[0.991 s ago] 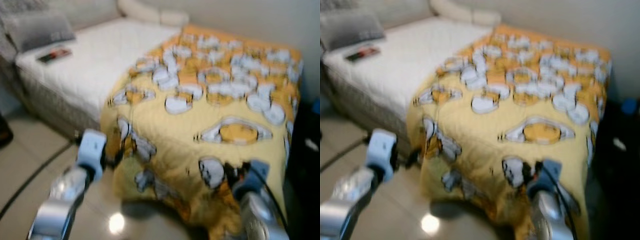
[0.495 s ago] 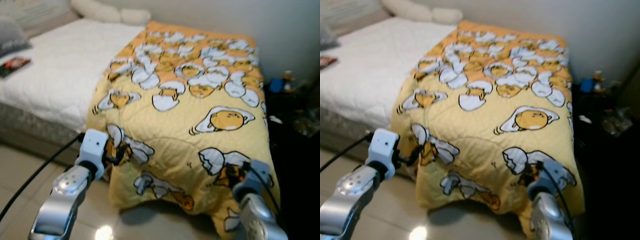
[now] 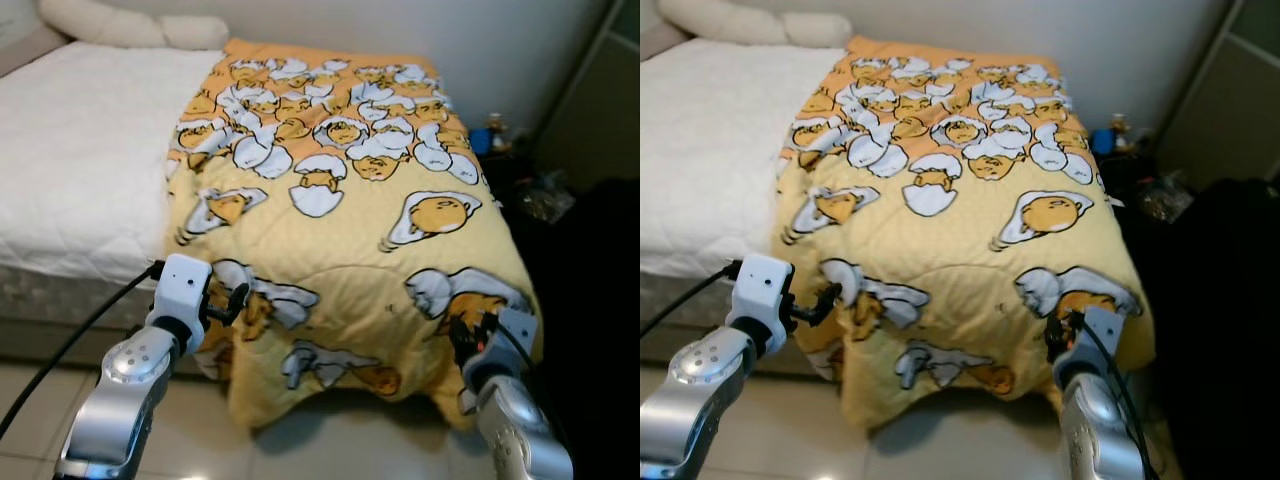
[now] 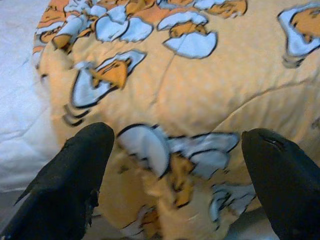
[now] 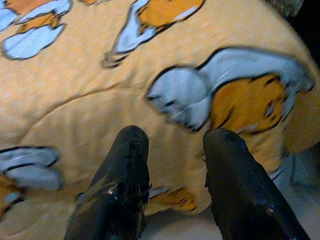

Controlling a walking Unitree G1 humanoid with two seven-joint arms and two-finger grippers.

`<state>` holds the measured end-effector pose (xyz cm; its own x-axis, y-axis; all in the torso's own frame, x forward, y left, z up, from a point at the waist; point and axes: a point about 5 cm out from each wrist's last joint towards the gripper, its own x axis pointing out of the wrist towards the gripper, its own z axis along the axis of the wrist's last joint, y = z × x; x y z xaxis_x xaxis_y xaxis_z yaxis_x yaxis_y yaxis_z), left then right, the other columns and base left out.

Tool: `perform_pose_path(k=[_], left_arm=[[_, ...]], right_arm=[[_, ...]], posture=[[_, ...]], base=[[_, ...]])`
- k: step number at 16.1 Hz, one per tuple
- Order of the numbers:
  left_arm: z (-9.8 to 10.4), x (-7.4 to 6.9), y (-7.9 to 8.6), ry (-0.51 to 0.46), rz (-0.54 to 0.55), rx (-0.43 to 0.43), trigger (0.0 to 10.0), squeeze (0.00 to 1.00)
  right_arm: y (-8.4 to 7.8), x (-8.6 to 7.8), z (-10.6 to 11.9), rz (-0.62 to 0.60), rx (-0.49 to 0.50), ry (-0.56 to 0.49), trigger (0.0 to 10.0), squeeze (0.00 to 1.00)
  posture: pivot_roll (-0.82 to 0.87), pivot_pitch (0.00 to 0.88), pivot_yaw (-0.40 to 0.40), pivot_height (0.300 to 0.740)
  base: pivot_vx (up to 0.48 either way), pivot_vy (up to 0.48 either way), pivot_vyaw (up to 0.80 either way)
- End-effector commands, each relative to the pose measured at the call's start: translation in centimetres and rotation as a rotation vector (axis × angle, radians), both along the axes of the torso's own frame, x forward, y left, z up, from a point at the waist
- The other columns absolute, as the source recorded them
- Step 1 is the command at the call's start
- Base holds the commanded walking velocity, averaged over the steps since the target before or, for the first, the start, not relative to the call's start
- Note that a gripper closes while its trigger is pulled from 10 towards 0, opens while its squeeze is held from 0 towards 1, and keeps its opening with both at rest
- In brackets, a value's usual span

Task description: Clean up the room

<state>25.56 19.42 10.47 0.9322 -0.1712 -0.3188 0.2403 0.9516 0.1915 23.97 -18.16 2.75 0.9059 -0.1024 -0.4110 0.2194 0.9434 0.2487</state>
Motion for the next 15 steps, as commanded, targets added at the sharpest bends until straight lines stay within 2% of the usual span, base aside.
perform_pose_path(k=[1,15], left_arm=[[0.3,0.3,0.2,-0.011,0.008,0.009,10.0,0.00],[0.3,1.5,0.3,-0.036,0.037,-0.010,10.0,0.00]], right_arm=[[0.3,0.4,0.4,0.016,-0.010,-0.019,10.0,0.00],[0.7,2.1,1.4,0.062,-0.053,-0.056,10.0,0.00]], posture=[[0.04,0.000,-0.025,0.740],[0.03,0.000,-0.026,0.740]], base=[[0.000,0.461,-0.69],[0.000,0.460,-0.68]])
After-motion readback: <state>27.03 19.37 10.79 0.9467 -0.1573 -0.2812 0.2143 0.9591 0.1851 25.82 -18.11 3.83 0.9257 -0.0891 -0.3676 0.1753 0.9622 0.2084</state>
